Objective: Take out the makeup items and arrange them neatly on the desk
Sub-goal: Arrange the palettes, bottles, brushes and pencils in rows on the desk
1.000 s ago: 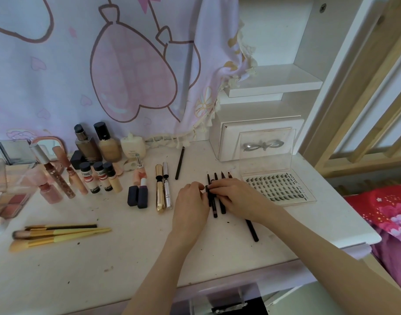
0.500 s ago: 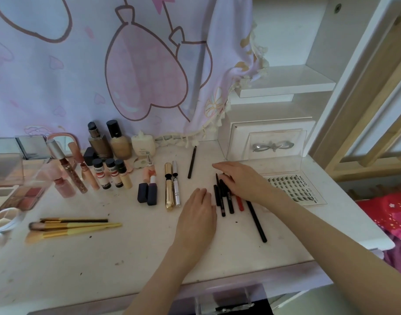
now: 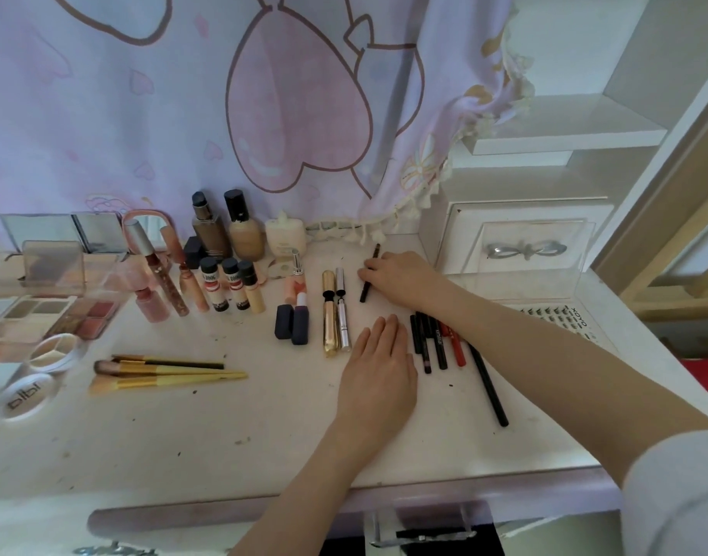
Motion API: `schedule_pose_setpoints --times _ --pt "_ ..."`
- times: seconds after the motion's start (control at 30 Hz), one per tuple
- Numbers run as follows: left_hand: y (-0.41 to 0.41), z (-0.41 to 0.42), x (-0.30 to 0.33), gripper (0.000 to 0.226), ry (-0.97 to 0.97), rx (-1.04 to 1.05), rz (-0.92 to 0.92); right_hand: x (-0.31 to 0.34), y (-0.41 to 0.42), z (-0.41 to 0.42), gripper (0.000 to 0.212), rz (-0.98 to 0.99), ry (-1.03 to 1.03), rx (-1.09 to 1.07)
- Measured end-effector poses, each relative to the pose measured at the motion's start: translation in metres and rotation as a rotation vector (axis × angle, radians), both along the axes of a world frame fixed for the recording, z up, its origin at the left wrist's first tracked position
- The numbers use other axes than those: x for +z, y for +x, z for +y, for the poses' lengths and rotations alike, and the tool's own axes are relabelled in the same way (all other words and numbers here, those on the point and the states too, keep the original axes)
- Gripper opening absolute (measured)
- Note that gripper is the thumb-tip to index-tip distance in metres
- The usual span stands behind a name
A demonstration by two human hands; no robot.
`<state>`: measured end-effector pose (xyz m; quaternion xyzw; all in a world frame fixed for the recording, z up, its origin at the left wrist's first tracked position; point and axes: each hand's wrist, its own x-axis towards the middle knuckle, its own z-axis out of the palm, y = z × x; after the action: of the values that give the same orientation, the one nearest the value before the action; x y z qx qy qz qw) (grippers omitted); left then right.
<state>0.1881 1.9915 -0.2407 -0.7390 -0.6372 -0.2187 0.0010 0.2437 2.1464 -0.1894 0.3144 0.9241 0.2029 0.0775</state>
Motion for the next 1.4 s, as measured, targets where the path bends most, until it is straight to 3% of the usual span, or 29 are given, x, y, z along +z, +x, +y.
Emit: schedule_pose_setpoints --times 0.23,0.37,0.47,0.53,0.6,0.67,0.73,0.87,0.97,1.1,1.3,1.4 --pt "-0.001 0.001 0.001 0.046 0.013 -0.006 -0.024 -0.002 0.007 0.000 0.028 -0.003 0.013 0.116" --pt "-0.002 0.002 -0.001 0.045 0.026 -0.017 -0.044 0.001 0.017 -0.008 0.024 0.207 0.001 0.144" --pt "-0.003 0.000 0.001 0.040 0.031 -0.026 -0.079 0.010 0.030 -0.022 0.014 0.588 -0.026 0.146" --pt "-0.004 0.000 -0.001 0.042 0.033 -0.045 -0.087 0.021 0.039 -0.030 0.012 0.893 -0.160 0.010" --pt "-0.006 0.001 -0.003 0.042 0.046 -0.056 -0.146 0.034 0.048 -0.038 0.004 1.311 -0.409 -0.190" --pt "-0.006 0.001 0.003 0.039 0.044 -0.033 -0.311 0.044 0.058 -0.047 0.012 1.722 -0.695 -0.271" --pt "-0.008 0.000 0.011 0.036 0.018 0.014 -0.538 0.049 0.069 -0.059 0.015 1.903 -0.881 -0.270" --pt "-0.008 0.004 0.029 0.035 -0.019 0.075 -0.770 0.047 0.075 -0.081 0.009 1.932 -1.047 -0.289" --pt "-0.002 0.005 0.043 0.018 0.059 0.040 -0.826 0.044 0.072 -0.091 0.009 1.868 -1.067 -0.323" --pt "-0.002 0.003 0.055 0.002 0.135 0.009 -0.714 0.042 0.069 -0.098 0.015 1.959 -1.176 -0.335" --pt "-0.006 0.001 0.062 0.033 0.016 -0.070 -0.565 0.043 0.062 -0.099 0.026 1.982 -1.161 -0.292" --pt "-0.014 0.003 0.072 0.026 0.148 0.040 -0.642 0.045 0.065 -0.103 0.023 1.693 -0.982 -0.281"
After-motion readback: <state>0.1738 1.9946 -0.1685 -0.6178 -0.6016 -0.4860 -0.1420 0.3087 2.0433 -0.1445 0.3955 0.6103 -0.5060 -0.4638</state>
